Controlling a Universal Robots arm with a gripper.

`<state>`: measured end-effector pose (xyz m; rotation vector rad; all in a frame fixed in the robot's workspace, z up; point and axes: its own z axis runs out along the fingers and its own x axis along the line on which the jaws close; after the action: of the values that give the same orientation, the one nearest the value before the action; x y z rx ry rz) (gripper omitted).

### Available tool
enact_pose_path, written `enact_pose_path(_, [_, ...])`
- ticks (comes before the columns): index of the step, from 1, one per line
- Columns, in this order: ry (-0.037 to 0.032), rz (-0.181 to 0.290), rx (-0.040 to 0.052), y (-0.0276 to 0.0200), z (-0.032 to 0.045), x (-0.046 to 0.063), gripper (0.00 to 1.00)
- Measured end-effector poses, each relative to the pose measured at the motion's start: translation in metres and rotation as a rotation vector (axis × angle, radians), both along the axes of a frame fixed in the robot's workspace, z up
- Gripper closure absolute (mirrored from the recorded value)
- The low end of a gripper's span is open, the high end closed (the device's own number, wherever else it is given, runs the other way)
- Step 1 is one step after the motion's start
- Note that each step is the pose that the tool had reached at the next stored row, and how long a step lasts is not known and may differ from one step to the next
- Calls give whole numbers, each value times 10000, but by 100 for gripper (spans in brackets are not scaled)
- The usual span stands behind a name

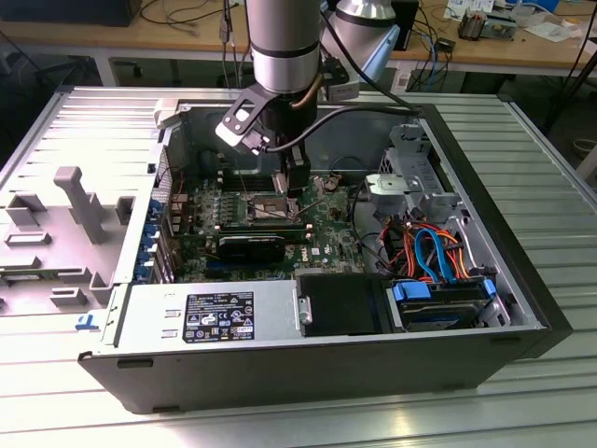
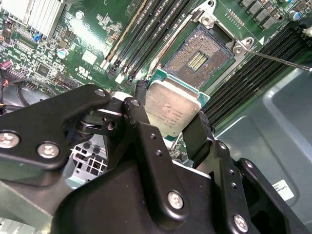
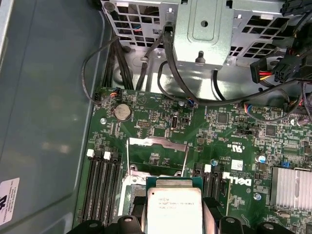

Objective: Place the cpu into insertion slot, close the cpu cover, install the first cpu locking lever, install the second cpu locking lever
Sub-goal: 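Place the cpu into insertion slot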

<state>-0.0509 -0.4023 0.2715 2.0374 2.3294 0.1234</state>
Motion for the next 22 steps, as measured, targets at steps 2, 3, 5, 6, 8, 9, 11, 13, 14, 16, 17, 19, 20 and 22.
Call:
enact_pose_path(2, [0,-21,0,0,-2,0,45])
enact_pose_path(3, [0,-29,0,0,-3,0,45])
enact_pose_path(5, [0,-47,0,0,-4,0,45])
enact_pose_path(6, [0,-60,-1,0,-5,0,45])
enact_pose_path(8, [0,-74,0,0,-8,0,45])
enact_pose_path(9, [0,-78,0,0,-9,0,45])
enact_pose_path(11, [0,-88,0,0,-10,0,45])
enact_pose_path(13, [0,-101,0,0,-13,0,45])
enact_pose_path(14, [-1,-105,0,0,-14,0,45])
enact_pose_path(16, [-1,-115,0,0,-17,0,45])
enact_pose_path(17, [0,-130,0,0,-21,0,45])
enact_pose_path(19, [0,-148,0,0,-27,0,45])
enact_pose_path(20, [0,-151,0,0,-28,0,45])
enact_pose_path(22, [-1,-161,0,0,-30,0,45])
